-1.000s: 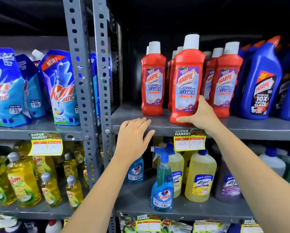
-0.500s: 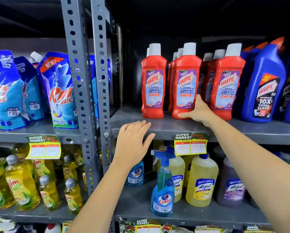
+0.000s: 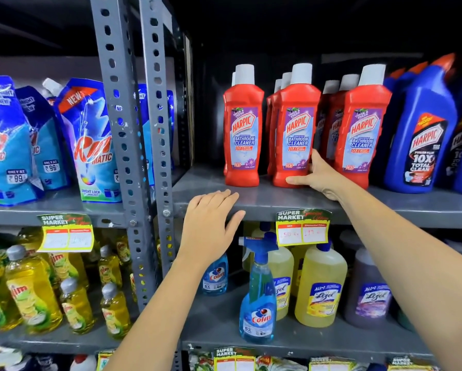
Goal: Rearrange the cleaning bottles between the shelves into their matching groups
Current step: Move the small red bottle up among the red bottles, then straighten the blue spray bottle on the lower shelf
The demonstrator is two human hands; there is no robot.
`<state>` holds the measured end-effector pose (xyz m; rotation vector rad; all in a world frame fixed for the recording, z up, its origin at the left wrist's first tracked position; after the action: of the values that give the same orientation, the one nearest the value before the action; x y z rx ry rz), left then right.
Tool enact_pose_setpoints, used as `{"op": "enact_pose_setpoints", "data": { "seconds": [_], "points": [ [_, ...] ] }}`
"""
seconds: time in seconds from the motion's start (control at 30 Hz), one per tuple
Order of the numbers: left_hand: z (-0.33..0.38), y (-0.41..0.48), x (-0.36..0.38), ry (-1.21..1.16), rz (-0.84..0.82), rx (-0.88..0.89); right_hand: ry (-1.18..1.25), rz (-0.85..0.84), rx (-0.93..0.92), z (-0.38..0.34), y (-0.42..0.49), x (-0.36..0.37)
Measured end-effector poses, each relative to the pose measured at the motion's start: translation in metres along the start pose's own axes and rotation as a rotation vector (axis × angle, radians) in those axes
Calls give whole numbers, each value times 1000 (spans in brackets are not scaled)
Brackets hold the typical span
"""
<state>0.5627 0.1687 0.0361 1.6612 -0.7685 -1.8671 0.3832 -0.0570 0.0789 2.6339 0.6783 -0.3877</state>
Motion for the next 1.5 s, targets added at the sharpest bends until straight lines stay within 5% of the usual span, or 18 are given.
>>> {"op": "enact_pose_setpoints", "data": {
  "seconds": [0.4, 0.47, 0.6, 0.7, 0.8, 0.9, 1.2, 1.37, 1.5],
  "points": [
    [0, 0, -1, -18, 7, 12, -100, 38, 32, -3, -7, -3],
    [0, -2, -1, 11, -6, 32, -152, 188, 4, -13, -15, -11],
    [1, -18, 4, 39, -10, 46, -63, 822, -299, -48, -64, -41],
    [-3, -49, 17, 9, 4, 43, -23, 978, -591, -52, -121, -32],
    [-14, -96, 52, -135, -62, 13, -87, 887, -681, -16, -162, 0],
    [-32, -147, 102, -198, -296, -109, -153, 768, -603, 39, -183, 39],
    [-51, -257, 207, 0, -907, -167, -361, 206, 86, 197, -196, 147],
    [-50, -271, 216, 133, -919, -114, -267, 29, 184, 228, -205, 172],
    [-45, -268, 205, 131, -876, -93, -292, 66, 257, 241, -207, 177]
  ]
}}
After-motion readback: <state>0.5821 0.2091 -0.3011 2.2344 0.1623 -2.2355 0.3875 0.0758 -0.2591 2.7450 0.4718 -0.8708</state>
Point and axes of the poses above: each hand's wrist, its own y-axis towards the middle knuckle, its own x-axis out of the palm, z = x × y, the point moved 6 cm from there along y, towards the middle knuckle, and after that the axes turned 6 degrees about -z, right-handed, at the moved point
